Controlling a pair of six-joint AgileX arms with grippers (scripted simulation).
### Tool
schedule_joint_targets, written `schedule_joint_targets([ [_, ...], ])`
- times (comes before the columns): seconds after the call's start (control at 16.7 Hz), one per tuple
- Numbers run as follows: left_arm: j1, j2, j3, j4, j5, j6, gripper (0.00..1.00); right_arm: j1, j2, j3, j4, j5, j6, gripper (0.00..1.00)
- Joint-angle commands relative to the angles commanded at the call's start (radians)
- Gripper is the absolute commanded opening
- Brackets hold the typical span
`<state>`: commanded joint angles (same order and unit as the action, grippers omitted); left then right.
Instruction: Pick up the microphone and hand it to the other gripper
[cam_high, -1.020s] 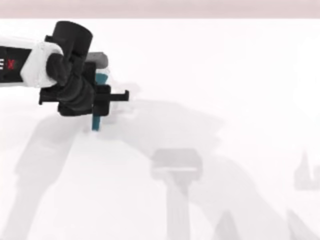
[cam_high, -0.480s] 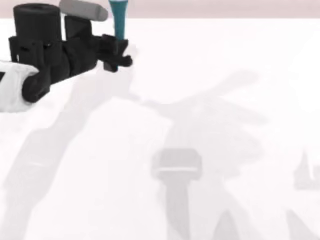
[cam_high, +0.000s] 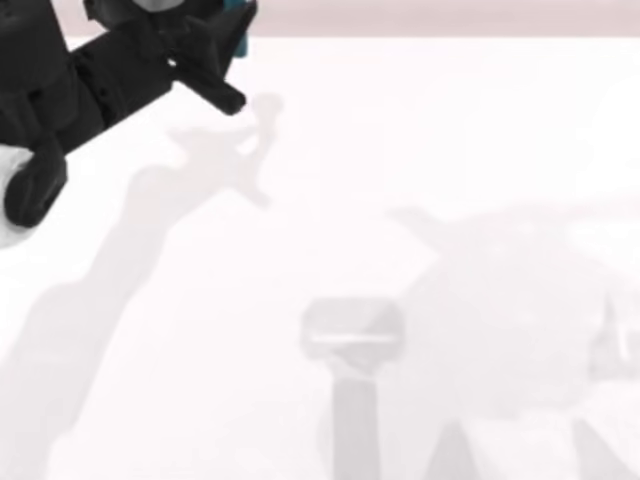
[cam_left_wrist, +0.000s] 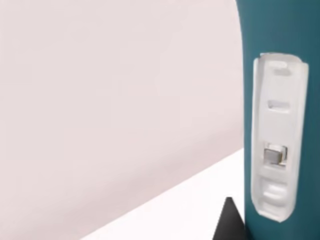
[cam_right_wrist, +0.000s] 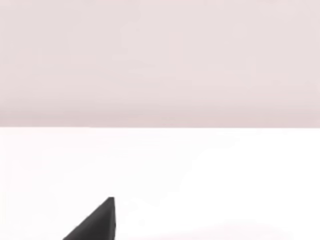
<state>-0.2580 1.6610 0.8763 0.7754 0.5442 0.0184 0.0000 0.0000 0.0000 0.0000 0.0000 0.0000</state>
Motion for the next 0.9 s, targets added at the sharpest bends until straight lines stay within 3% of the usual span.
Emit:
schedule_joint_targets([
  [0.3, -0.009, 0.003, 0.004, 0.000, -0.005, 0.000, 0.00, 0.000, 0.000, 0.000, 0.000, 0.000, 0.000, 1.00],
  [0.42, -0.045, -0.002, -0.012, 0.024, -0.043, -0.003, 0.00, 0.000, 0.000, 0.000, 0.000, 0.000, 0.000, 1.00],
  [0.9, -0.344, -0.069, -0.155, 0.203, -0.362, -0.037, 0.00, 0.000, 0.000, 0.000, 0.000, 0.000, 0.000, 1.00],
])
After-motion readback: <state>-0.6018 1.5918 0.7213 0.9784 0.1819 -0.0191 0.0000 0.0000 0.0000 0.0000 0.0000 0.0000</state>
